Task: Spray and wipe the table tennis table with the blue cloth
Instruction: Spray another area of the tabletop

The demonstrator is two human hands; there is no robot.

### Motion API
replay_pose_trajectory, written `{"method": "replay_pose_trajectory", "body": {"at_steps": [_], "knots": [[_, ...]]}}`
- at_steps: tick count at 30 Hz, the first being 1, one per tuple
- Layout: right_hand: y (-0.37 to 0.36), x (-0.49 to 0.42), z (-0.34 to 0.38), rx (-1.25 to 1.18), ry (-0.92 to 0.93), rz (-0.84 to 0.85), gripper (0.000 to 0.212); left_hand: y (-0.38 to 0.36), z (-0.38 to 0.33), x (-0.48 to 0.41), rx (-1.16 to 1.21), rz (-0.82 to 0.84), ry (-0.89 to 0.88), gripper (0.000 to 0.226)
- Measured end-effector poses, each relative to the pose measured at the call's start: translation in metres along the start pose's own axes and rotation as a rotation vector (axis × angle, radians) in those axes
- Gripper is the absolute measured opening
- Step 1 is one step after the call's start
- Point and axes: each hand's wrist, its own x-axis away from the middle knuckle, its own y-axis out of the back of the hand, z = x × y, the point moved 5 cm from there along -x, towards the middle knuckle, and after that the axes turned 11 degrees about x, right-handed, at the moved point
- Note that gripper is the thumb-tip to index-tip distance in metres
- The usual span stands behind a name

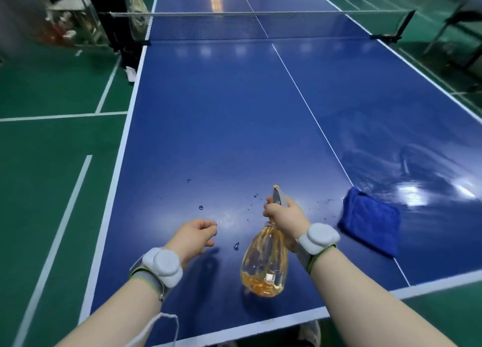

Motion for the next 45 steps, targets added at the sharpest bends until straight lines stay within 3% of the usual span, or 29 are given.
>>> {"method": "replay_pose_trajectory", "body": {"at_steps": [2, 7, 11, 17, 23, 29, 34, 39, 42, 45], "knots": [[0.02, 0.006, -0.007, -0.043, -0.006, -0.088, 0.041, -0.008, 0.0, 0.0, -0.006, 0.043, -0.007, 0.009], [0.075, 0.021, -0.028, -0.05, -0.014, -0.264, 0.021, -0.042, 0.007, 0.002, -0.048, 0.153, 0.005, 0.013], [0.106, 0.035, -0.045, -0.049, -0.005, -0.37, 0.023, -0.068, 0.012, 0.009, -0.058, 0.186, 0.007, 0.013], [0.126, 0.065, -0.083, -0.121, -0.064, -0.261, 0.02, -0.104, 0.025, 0.033, -0.102, 0.206, -0.02, 0.009], [0.123, 0.104, -0.111, 0.006, -0.044, -0.107, 0.035, -0.14, 0.05, 0.068, -0.096, 0.257, 0.002, 0.008], [0.101, 0.124, -0.129, 0.108, -0.008, -0.073, 0.022, -0.136, 0.074, 0.099, -0.116, 0.298, 0.023, 0.009], [0.064, 0.134, -0.116, 0.062, -0.015, -0.014, 0.038, -0.105, 0.078, 0.103, -0.107, 0.297, 0.015, 0.021], [0.0, 0.136, -0.095, 0.114, 0.038, 0.134, 0.045, -0.072, 0.087, 0.103, -0.143, 0.423, 0.029, 0.037], [-0.043, 0.127, -0.079, 0.11, 0.035, 0.102, 0.032, -0.03, 0.095, 0.096, -0.14, 0.449, 0.049, 0.048], [-0.084, 0.118, -0.064, 0.091, -0.008, 0.026, 0.019, 0.013, 0.097, 0.088, -0.179, 0.478, 0.047, 0.073]]}}
